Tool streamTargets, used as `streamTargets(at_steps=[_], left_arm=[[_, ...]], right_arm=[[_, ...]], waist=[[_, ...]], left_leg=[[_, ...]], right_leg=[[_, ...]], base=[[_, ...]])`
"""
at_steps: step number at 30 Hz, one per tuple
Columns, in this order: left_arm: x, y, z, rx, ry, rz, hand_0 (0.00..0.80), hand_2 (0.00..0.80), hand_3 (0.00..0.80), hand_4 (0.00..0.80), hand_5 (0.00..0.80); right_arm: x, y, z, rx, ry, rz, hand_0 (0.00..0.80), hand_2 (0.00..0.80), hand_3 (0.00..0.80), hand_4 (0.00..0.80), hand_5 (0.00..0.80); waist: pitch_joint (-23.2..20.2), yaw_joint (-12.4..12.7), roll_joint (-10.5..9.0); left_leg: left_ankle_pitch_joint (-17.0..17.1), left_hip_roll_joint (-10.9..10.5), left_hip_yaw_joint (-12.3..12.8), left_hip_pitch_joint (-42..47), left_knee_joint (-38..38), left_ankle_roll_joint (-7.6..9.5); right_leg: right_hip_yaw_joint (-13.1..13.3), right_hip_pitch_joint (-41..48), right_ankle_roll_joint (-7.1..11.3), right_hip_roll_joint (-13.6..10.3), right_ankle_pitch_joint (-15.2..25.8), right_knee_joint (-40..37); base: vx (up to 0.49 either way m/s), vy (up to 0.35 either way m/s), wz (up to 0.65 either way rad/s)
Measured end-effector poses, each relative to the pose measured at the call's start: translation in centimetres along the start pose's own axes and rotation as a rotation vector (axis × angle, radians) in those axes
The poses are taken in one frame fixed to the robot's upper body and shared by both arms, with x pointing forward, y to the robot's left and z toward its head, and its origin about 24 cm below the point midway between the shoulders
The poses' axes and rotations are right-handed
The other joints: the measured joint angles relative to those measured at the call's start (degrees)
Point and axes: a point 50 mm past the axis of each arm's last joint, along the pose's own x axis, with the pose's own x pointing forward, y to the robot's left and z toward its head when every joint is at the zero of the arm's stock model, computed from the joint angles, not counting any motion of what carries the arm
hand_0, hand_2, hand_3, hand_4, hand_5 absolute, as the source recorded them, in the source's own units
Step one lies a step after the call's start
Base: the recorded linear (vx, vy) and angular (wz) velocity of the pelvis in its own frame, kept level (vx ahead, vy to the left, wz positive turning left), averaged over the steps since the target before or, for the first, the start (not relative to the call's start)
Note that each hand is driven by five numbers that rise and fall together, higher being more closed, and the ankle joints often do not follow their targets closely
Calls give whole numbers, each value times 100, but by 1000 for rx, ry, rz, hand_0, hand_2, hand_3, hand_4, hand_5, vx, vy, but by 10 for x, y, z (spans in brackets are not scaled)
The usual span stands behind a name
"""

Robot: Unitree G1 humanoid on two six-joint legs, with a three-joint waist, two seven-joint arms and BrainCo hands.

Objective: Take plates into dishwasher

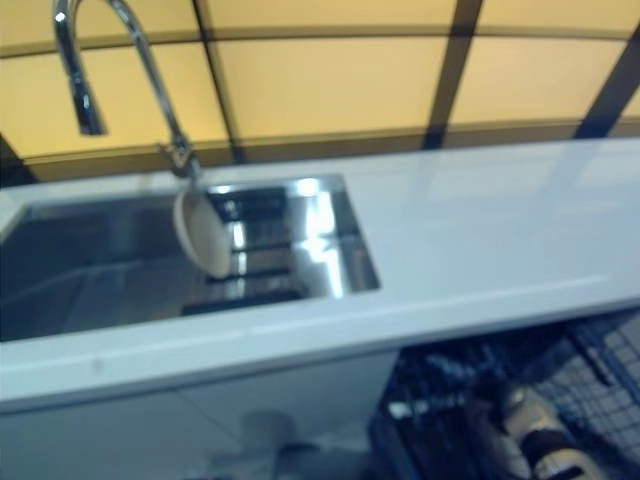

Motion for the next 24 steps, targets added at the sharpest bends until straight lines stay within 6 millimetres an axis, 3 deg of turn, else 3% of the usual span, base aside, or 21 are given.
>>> streamTargets(at_steps=[11, 18, 24], left_arm=[[0, 2, 5, -10, -12, 7, 0, 0, 0, 0, 0], [-1, 6, 6, -50, -21, 18, 0, 0, 0, 0, 0], [-1, 10, 6, -85, -25, 29, 0, 0, 0, 0, 0]], right_arm=[[-17, -21, 29, 80, -135, 16, 0, 0, 0, 0, 0], [-38, -63, 21, 113, -153, -27, 0, 0, 0, 0, 0], [-63, -107, -2, 184, -143, -80, 0, 0, 0, 0, 0]], waist=[[164, -189, -204], [266, -348, -296], [318, -513, -388]], left_leg=[[0, -12, 39, 20, -2, -1], [-5, -11, 155, 96, -8, -5], [-22, 15, 296, 177, -24, -28]], right_leg=[[36, -3, 7, 16, 7, 2], [161, 8, 19, 38, 14, 2], [295, 11, 21, 88, 30, 5]], base=[[0, 1, -1], [-2, 3, -9], [-7, 2, -10]])
